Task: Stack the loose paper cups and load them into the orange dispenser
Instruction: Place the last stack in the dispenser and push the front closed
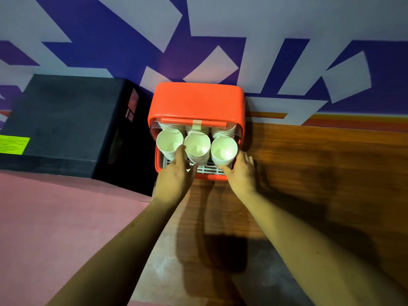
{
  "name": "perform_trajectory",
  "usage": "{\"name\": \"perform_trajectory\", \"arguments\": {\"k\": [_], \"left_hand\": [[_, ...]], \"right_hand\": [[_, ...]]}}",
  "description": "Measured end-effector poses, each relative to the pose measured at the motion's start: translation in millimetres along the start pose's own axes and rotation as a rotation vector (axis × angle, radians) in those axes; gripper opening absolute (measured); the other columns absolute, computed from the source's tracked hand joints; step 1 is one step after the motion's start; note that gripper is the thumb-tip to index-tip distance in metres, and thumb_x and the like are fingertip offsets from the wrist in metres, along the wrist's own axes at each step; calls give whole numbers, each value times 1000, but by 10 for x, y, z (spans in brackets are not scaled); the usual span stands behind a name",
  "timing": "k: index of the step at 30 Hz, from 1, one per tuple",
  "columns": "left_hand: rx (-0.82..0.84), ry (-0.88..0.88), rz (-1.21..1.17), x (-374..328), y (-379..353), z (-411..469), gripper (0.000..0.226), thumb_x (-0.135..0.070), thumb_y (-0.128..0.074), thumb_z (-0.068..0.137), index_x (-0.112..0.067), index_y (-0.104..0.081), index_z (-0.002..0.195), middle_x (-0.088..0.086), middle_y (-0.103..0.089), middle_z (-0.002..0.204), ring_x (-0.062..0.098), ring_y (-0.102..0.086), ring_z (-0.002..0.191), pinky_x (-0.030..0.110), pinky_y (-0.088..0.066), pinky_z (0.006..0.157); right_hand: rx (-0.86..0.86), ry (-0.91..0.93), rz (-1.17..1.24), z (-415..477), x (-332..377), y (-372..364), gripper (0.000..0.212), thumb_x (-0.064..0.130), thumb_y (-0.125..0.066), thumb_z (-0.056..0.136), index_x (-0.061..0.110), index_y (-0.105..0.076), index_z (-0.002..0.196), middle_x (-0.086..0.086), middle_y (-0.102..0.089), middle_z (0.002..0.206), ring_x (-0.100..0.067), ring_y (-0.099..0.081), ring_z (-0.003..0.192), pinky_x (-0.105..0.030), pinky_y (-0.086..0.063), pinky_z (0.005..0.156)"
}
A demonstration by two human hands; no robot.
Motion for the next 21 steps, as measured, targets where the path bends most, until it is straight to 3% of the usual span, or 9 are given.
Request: {"name": "perform_trajectory", "arguments": {"k": [2,6,8,11,14,16,19,21], "left_hand": [[-77,56,-16,96,82,-102,50,-30,-75,86,-12,-39,117,2,-62,75,31,-63,57,29,-40,45],[-175,226,-143,466,202,-188,60,-25,-85,76,0,-47,115,14,-50,100,30,-55,86,43,-48,68],[-158,244,-122,557,188,-199,70,-23,-89,71,4,-46,119,16,-47,105,31,-51,95,48,-50,80],[-49,248,-192,576,123,-120,78,-21,-91,69,1,-45,128,16,-49,119,32,-51,112,50,-49,94],[6,326,-365,588,82,47,81,-22,-90,68,-14,-46,136,4,-52,131,19,-51,125,43,-47,105],[13,350,-457,574,53,143,76,-20,-90,69,-19,-49,134,-5,-55,129,9,-53,124,32,-47,105],[6,407,-569,507,28,228,74,-11,-88,73,-18,-48,135,-15,-54,125,0,-54,114,0,-39,90],[24,427,-572,520,-10,247,78,-14,-87,74,-16,-44,139,-10,-54,132,4,-52,119,-1,-38,86]], "right_hand": [[-18,14,0,-1,-15,34,56,30,-85,69,2,-60,110,-14,-56,115,-33,-51,110,-32,-36,93],[12,62,-18,-23,-36,109,58,32,-84,70,4,-59,114,-11,-54,118,-28,-50,112,-35,-41,97],[27,53,-18,-5,-48,114,55,31,-82,73,5,-58,115,-11,-56,117,-30,-52,112,-42,-46,96],[32,6,7,9,-23,94,50,27,-79,78,4,-57,118,-11,-59,120,-29,-53,116,-41,-46,98],[24,-3,12,-1,-13,60,48,25,-78,79,3,-58,116,-13,-60,120,-31,-52,116,-41,-45,98],[12,10,19,-2,-24,51,49,26,-80,76,4,-58,114,-14,-62,117,-32,-53,114,-40,-45,95],[5,1,34,9,-19,39,60,29,-85,69,4,-58,116,-15,-64,115,-34,-53,110,-39,-43,89],[9,-30,27,22,22,25,63,30,-86,68,4,-57,117,-17,-64,114,-35,-52,110,-40,-43,88]]}}
Point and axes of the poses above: each hand's wrist, its own z-axis towards the middle knuckle, its own y-axis out of the back of the hand, x = y × z, the point moved 1 cm from there along z, towards the middle knuckle
